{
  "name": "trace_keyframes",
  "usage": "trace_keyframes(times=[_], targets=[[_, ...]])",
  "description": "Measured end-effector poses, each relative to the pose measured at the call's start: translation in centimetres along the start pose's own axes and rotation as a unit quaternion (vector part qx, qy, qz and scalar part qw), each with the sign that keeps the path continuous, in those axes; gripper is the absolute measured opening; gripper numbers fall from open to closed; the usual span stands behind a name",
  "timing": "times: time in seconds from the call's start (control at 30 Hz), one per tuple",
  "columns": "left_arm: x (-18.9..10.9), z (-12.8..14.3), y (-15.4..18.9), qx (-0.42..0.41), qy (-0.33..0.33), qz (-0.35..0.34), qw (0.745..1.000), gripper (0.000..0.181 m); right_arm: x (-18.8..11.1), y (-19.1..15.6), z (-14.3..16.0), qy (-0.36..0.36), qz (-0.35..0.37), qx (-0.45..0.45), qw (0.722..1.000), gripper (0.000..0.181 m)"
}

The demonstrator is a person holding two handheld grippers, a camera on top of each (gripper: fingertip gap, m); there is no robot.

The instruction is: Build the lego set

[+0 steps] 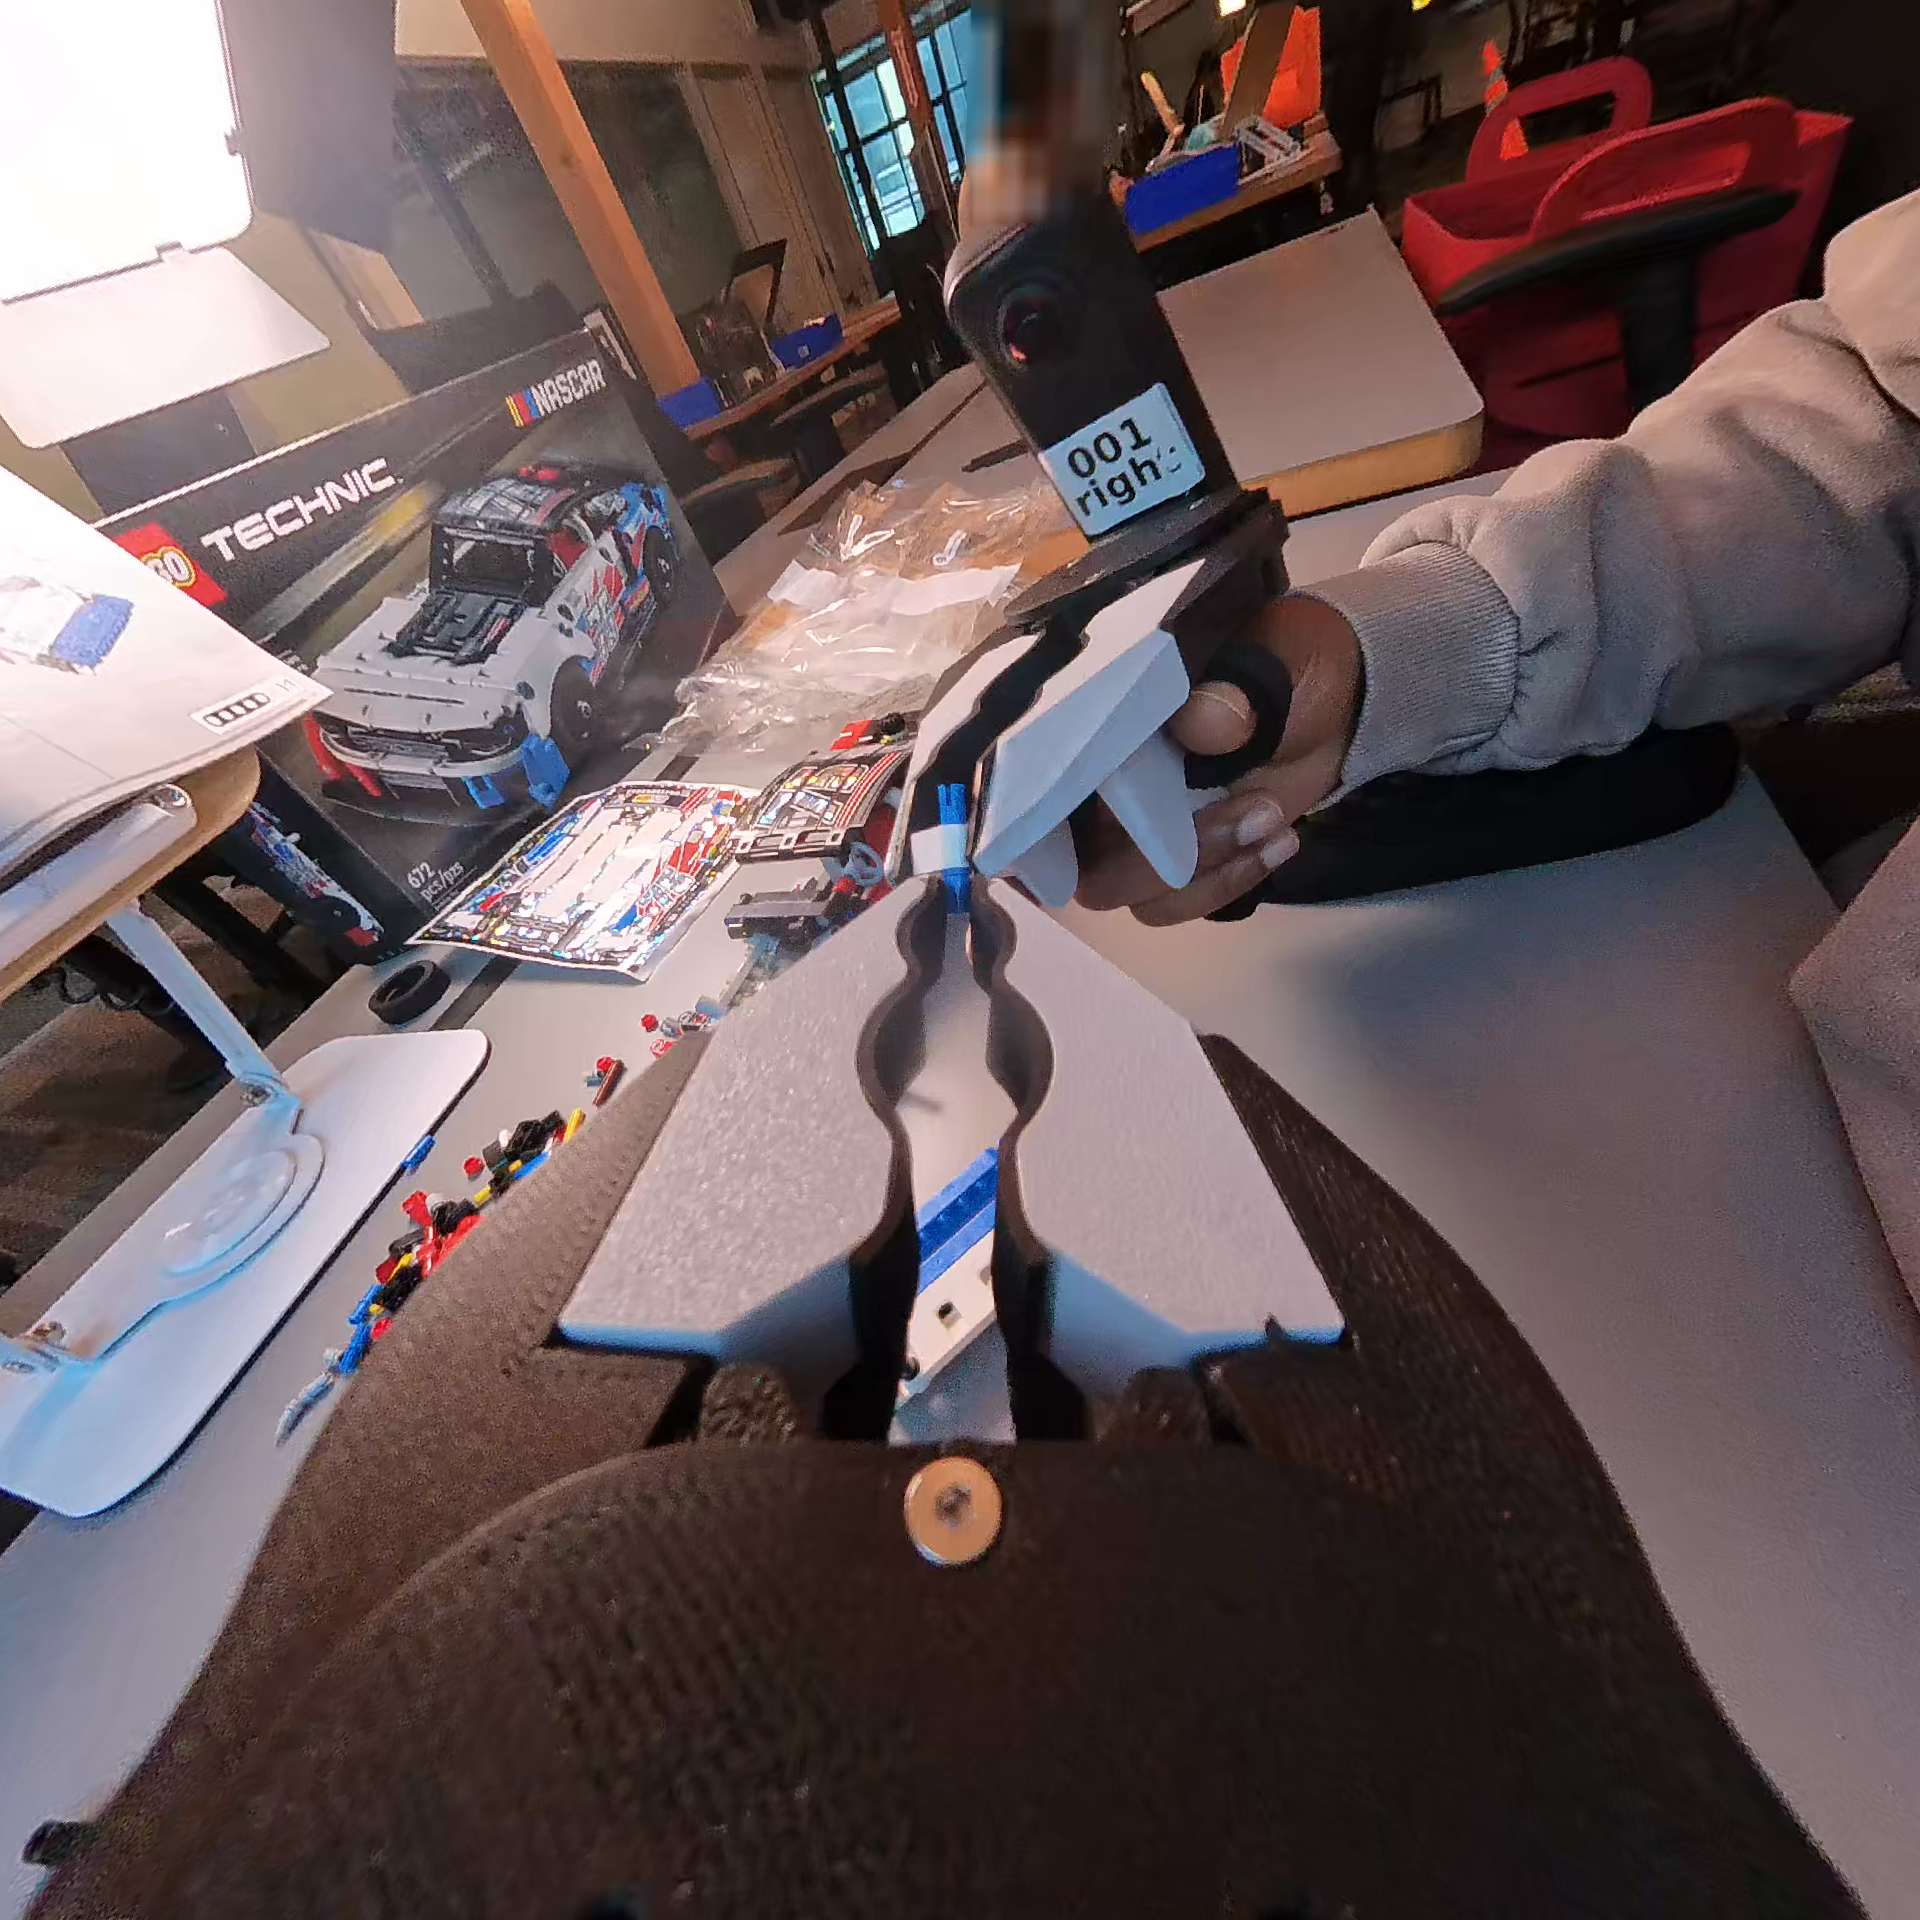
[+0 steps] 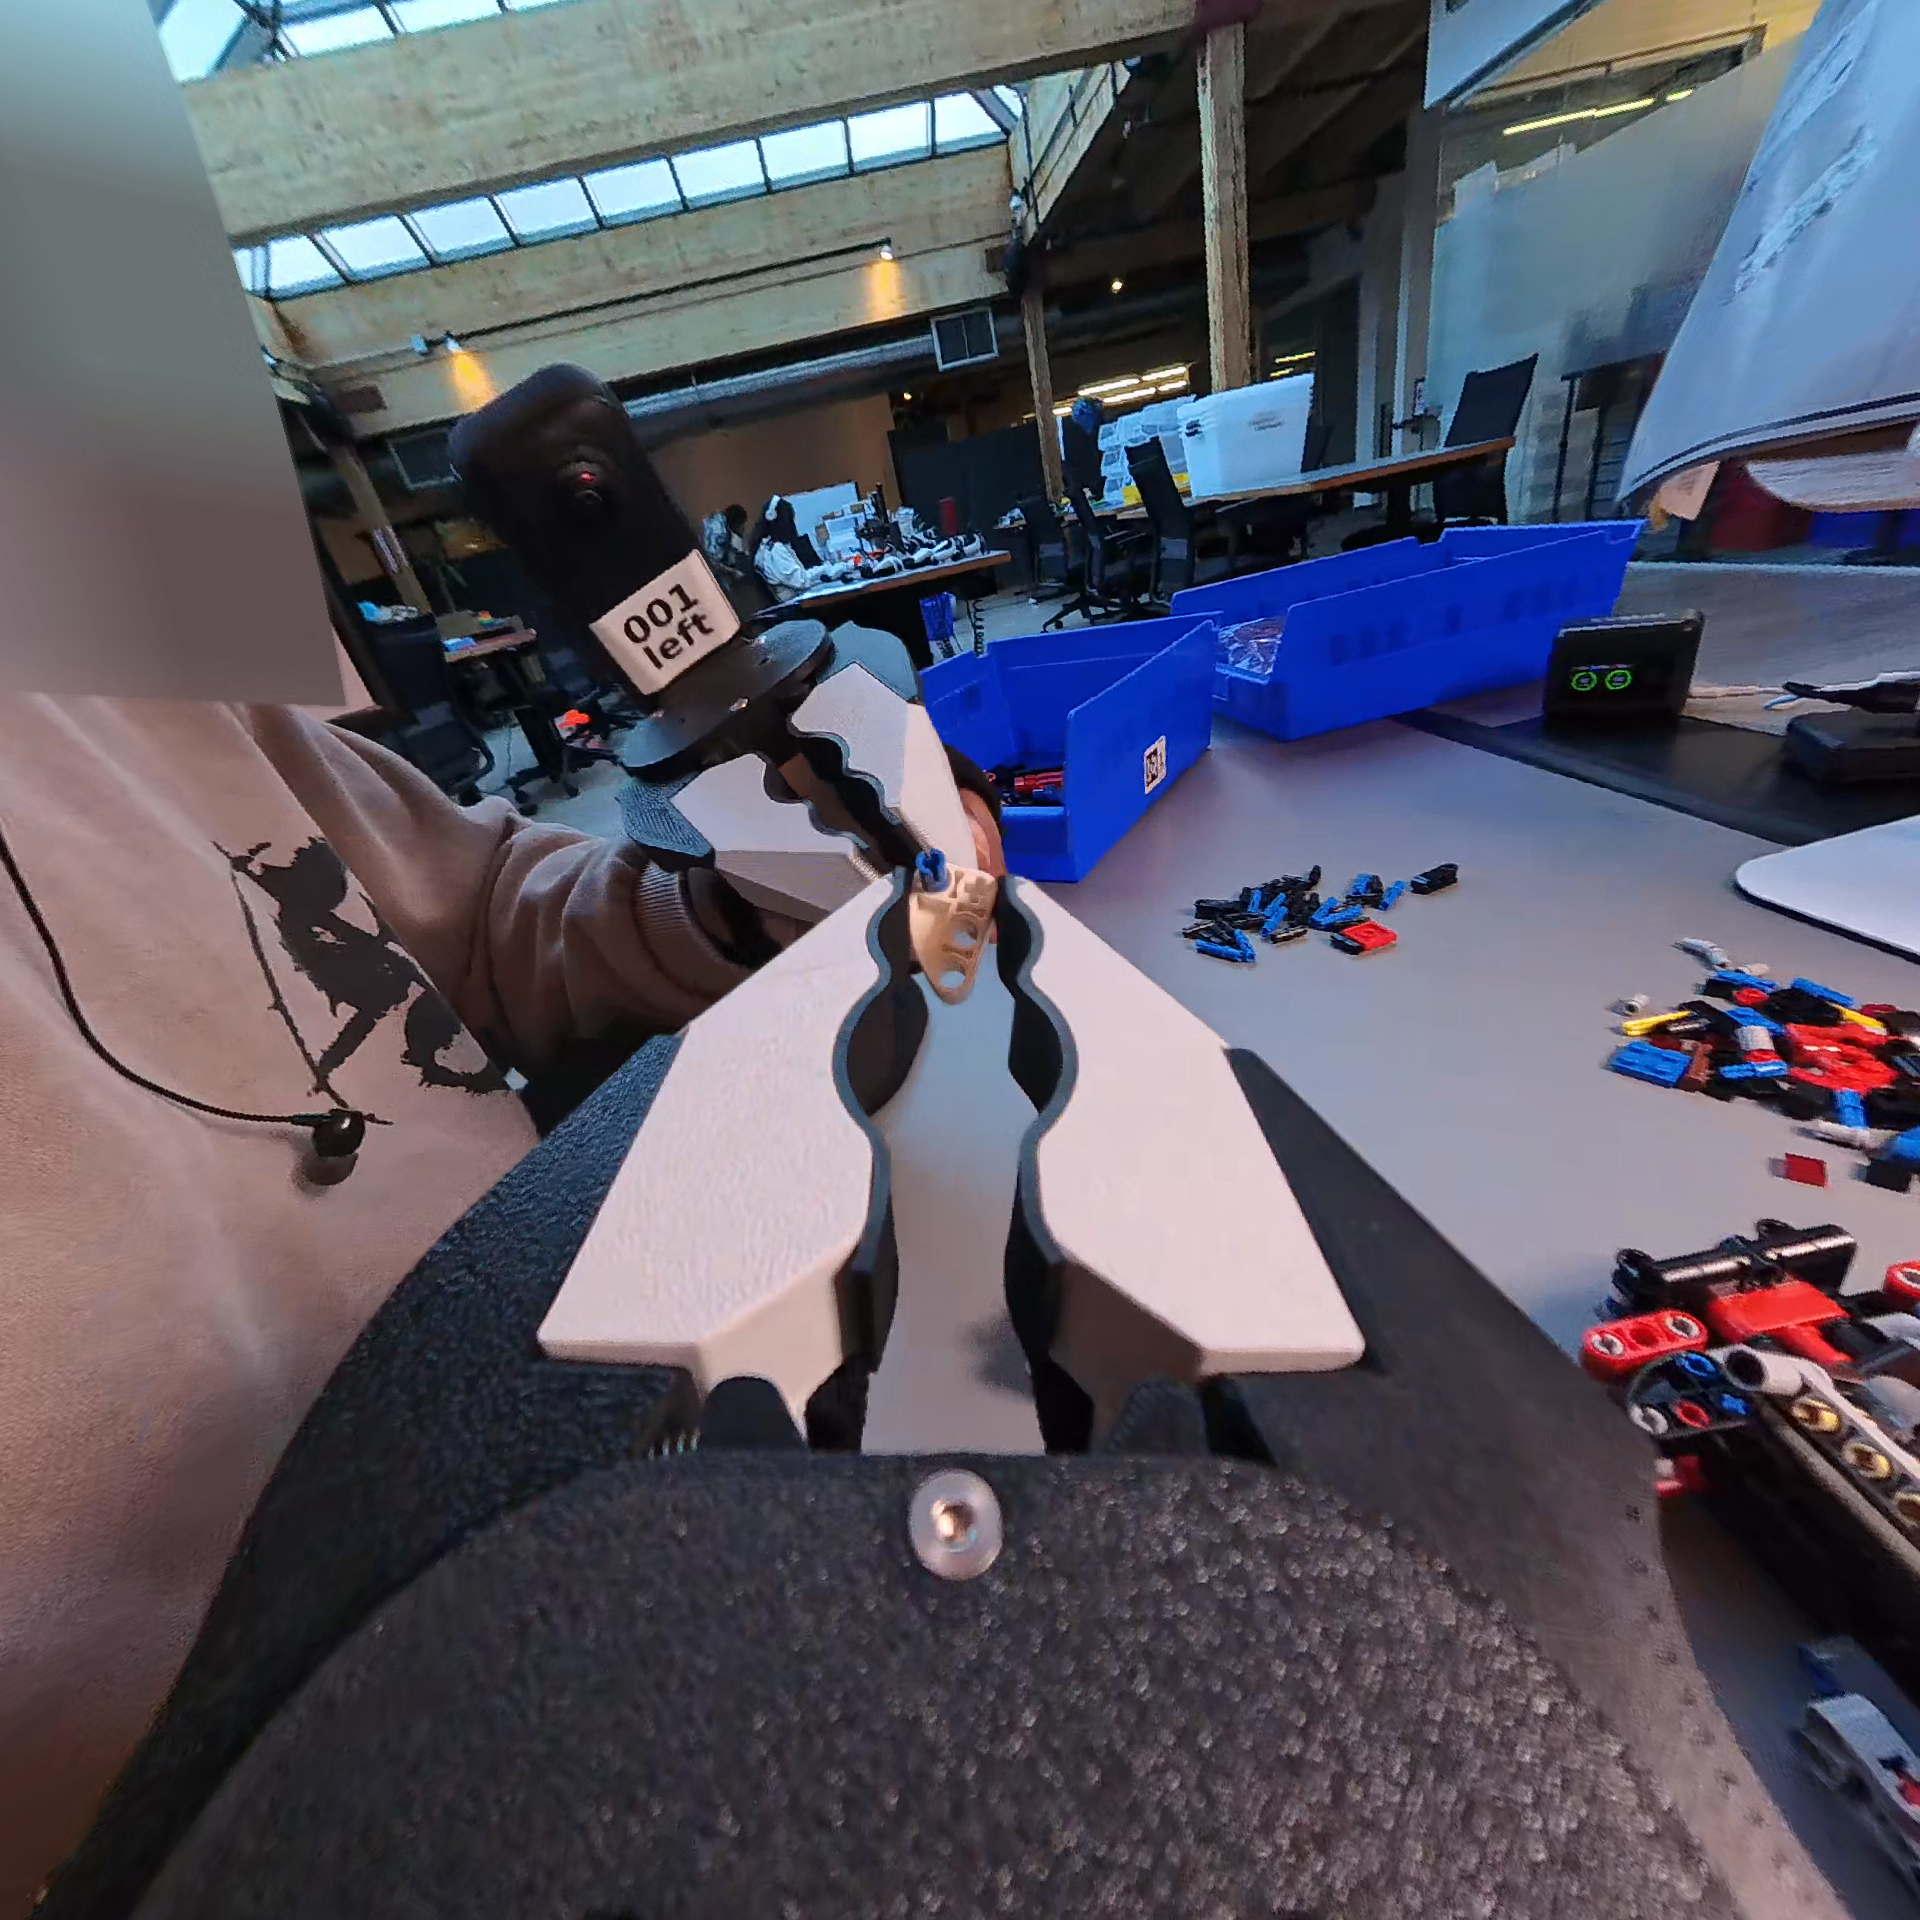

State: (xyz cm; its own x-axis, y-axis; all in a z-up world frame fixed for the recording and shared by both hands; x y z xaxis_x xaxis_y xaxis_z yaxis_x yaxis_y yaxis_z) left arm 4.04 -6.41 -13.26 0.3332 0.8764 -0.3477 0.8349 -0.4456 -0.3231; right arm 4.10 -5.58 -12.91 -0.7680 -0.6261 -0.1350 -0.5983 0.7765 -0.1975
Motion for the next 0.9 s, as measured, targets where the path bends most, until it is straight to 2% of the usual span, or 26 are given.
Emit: trace_keyframes(times=[0.1, 0.27, 0.43, 0.47, 0.5, 0.53, 0.6, 0.67, 0.73, 0.77, 0.83, 0.9], targets=[[-0.2, 0.2, -0.3, -0.015, -0.002, 0.001, 1.0, 0.002, 0.3, 0.1, -0.2, 0.011, 0.01, 0.012, 1.0, 0.013], [-0.4, -0.1, -0.4, -0.05, 0.026, 0.023, 0.998, 0.001, 0.2, 0.1, -0.7, 0.051, -0.02, 0.053, 0.997, 0.013], [-0.3, -0.7, -0.4, -0.106, 0.064, 0.062, 0.99, 0.001, -0.2, 0.0, -1.3, 0.083, -0.031, 0.054, 0.995, 0.012], [-0.2, -0.4, -0.5, -0.12, 0.063, 0.071, 0.988, 0.001, -0.6, 0.1, -1.8, 0.104, -0.034, 0.058, 0.992, 0.013], [0.1, 0.7, -0.7, -0.126, 0.041, 0.067, 0.989, 0.001, -3.0, 0.7, -4.2, 0.199, -0.043, 0.082, 0.976, 0.013], [0.3, 2.3, -0.8, -0.133, 0.025, 0.065, 0.989, 0.001, -5.8, 1.7, -6.2, 0.252, -0.042, 0.098, 0.962, 0.013], [-0.1, 2.9, -0.9, -0.169, 0.034, 0.085, 0.981, 0.001, -7.5, 2.4, -7.0, 0.221, 0.042, 0.021, 0.974, 0.014], [0.1, 2.4, -1.4, -0.161, 0.041, 0.086, 0.982, 0.002, -7.0, 2.9, -6.0, 0.171, 0.055, 0.016, 0.984, 0.013], [0.6, 2.0, -1.6, -0.14, 0.04, 0.082, 0.986, 0.002, -5.1, 4.1, -2.1, 0.015, 0.094, -0.024, 0.995, 0.014], [0.8, 2.3, -1.7, -0.122, 0.026, 0.074, 0.989, 0.002, -4.5, 4.8, 0.7, -0.082, 0.116, -0.052, 0.989, 0.014], [1.2, 3.4, -1.6, -0.105, 0.008, 0.07, 0.992, 0.002, -4.1, 5.5, 6.3, -0.252, 0.139, -0.108, 0.952, 0.014], [1.4, 4.1, -0.8, -0.103, -0.004, 0.089, 0.991, 0.002, -4.0, 6.0, 10.0, -0.347, 0.148, -0.149, 0.914, 0.014]])
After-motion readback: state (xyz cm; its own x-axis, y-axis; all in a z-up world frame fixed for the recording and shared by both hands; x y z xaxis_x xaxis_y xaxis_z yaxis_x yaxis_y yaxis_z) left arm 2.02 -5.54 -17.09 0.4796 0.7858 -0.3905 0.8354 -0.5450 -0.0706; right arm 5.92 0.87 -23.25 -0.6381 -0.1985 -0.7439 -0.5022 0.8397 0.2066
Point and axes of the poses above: each gripper's, where its closed fingertips meet, x out along the fingers, z out of its underside, y = z × x across the jaws, the point moved 1 cm from there along -x, back along the fingers, and after that the axes turned 13 degrees about -y, right-handed, at the moved point
